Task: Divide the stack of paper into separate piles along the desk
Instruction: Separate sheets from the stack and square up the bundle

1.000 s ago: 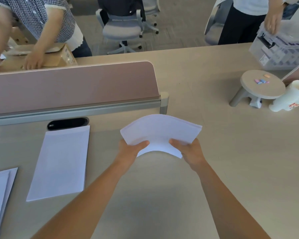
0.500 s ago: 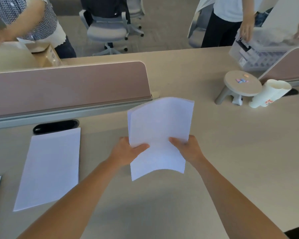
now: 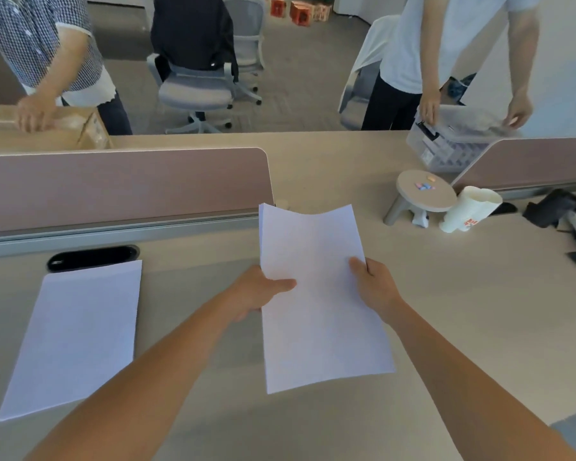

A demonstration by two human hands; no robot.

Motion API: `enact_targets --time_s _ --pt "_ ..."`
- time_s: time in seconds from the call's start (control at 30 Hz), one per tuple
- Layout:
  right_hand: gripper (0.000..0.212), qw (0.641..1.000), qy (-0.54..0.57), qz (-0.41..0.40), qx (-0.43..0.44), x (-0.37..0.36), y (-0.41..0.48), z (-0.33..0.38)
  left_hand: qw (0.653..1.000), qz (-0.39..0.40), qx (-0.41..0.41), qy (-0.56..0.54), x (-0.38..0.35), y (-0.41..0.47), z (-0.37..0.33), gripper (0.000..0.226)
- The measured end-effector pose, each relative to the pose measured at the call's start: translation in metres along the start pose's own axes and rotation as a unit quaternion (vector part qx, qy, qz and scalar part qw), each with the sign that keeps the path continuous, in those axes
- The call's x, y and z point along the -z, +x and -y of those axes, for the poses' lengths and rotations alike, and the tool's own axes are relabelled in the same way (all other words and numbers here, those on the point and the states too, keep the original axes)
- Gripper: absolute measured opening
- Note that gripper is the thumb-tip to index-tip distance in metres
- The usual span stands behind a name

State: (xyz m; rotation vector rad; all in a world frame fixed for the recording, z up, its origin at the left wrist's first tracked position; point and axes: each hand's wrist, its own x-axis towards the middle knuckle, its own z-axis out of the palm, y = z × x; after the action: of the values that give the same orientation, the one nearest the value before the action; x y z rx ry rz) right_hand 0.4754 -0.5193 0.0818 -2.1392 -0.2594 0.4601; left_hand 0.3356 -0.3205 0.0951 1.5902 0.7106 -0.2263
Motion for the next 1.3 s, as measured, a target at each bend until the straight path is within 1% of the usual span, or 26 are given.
enact_targets --time_s 0.13,0.17,0.23,0.3,0.47,0.57,0.7,0.8,0.9,0.97,1.03,1.17,1.2,1.27,1.3 --pt "0.033 0.999 -0.017 0.04 -0.014 0.002 0.055 -0.039 0.998 -0.034 0.058 -0.005 -0.032 0.053 0.008 0.021" --pt "0.033 0.998 -0.026 0.051 -0.017 0.001 0.072 -0.05 0.996 -0.053 0.073 -0.017 -0.042 0.068 0.012 0.025" --pt "0.032 0.996 -0.043 0.073 -0.03 -0.003 0.101 -0.072 0.99 -0.095 0.105 -0.02 -0.061 0.096 0.022 0.04" --pt "0.036 0.992 -0.066 0.093 -0.049 -0.009 0.121 -0.091 0.984 -0.124 0.127 0.005 -0.078 0.119 0.033 0.05" --pt "0.044 0.984 -0.096 0.128 -0.073 -0.025 0.144 -0.109 0.965 -0.185 0.171 0.068 -0.098 0.157 0.046 0.052" --pt "0.05 0.975 -0.126 0.16 -0.085 -0.032 0.154 -0.11 0.954 -0.195 0.201 0.105 -0.097 0.173 0.05 0.048" --pt "0.065 0.956 -0.185 0.215 -0.078 -0.03 0.166 -0.114 0.952 -0.19 0.215 0.109 -0.101 0.183 0.045 0.042" --pt "0.073 0.94 -0.214 0.255 -0.071 -0.027 0.172 -0.11 0.949 -0.183 0.234 0.107 -0.102 0.181 0.038 0.049" --pt "0.074 0.927 -0.244 0.278 -0.062 -0.025 0.173 -0.106 0.944 -0.197 0.252 0.088 -0.096 0.177 0.036 0.064" --pt "0.076 0.915 -0.288 0.277 -0.053 -0.023 0.175 -0.103 0.94 -0.199 0.266 0.078 -0.091 0.171 0.034 0.072" --pt "0.075 0.907 -0.339 0.246 -0.044 -0.021 0.177 -0.097 0.937 -0.201 0.272 0.083 -0.084 0.165 0.037 0.08" --pt "0.061 0.896 -0.399 0.192 -0.038 -0.02 0.167 -0.082 0.942 -0.214 0.253 0.058 -0.061 0.147 0.049 0.091" --pt "0.057 0.889 -0.419 0.181 -0.032 -0.022 0.161 -0.077 0.943 -0.212 0.25 0.052 -0.054 0.139 0.05 0.09" --pt "0.052 0.881 -0.443 0.169 -0.005 -0.029 0.145 -0.065 0.945 -0.216 0.24 0.057 -0.038 0.118 0.053 0.079" --pt "0.049 0.879 -0.444 0.175 0.015 -0.035 0.135 -0.057 0.945 -0.218 0.236 0.057 -0.029 0.106 0.055 0.075"
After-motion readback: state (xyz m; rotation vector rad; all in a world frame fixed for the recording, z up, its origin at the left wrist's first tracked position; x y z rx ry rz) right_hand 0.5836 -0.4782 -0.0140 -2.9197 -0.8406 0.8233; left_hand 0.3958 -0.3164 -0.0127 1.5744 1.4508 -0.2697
